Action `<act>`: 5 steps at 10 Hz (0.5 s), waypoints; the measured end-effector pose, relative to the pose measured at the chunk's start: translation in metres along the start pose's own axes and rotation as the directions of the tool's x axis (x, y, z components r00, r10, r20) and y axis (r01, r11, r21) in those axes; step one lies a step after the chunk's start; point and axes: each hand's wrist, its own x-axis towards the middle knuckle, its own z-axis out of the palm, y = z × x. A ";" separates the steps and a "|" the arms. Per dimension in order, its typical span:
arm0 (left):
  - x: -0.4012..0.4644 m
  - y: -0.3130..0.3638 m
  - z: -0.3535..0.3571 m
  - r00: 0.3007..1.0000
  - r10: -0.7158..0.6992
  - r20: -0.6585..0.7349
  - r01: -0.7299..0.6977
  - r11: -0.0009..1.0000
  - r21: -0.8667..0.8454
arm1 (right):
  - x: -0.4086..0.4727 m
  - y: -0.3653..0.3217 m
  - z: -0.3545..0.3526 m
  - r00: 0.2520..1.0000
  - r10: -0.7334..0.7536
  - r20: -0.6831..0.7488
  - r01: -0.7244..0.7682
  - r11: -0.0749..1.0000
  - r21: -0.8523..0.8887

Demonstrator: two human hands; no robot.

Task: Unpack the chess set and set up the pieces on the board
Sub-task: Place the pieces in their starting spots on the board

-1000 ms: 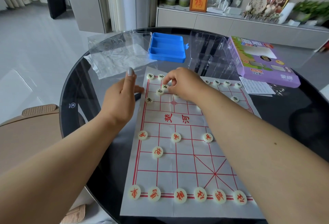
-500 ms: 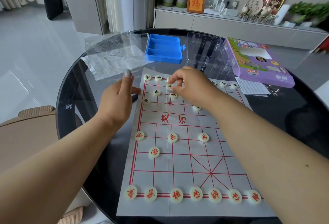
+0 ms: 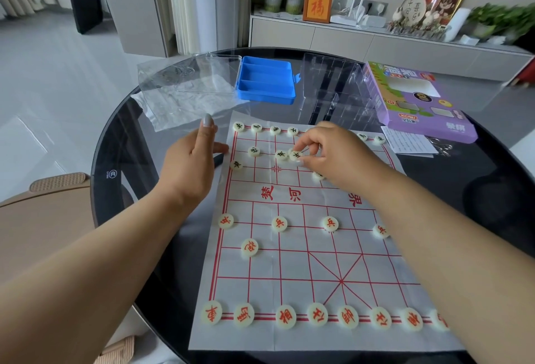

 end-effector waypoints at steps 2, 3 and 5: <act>0.000 0.001 0.000 1.000 -0.010 0.011 0.010 1.000 -0.012 | 0.001 0.000 0.007 1.000 0.000 0.001 0.000 1.000 -0.021; 0.000 0.001 0.000 1.000 -0.007 0.010 0.007 1.000 -0.013 | 0.004 -0.011 0.012 0.999 -0.029 0.015 0.029 1.000 -0.011; 0.001 0.000 0.000 1.000 0.000 0.011 0.000 1.000 -0.002 | 0.009 -0.021 0.020 0.995 -0.077 0.059 0.081 0.995 -0.057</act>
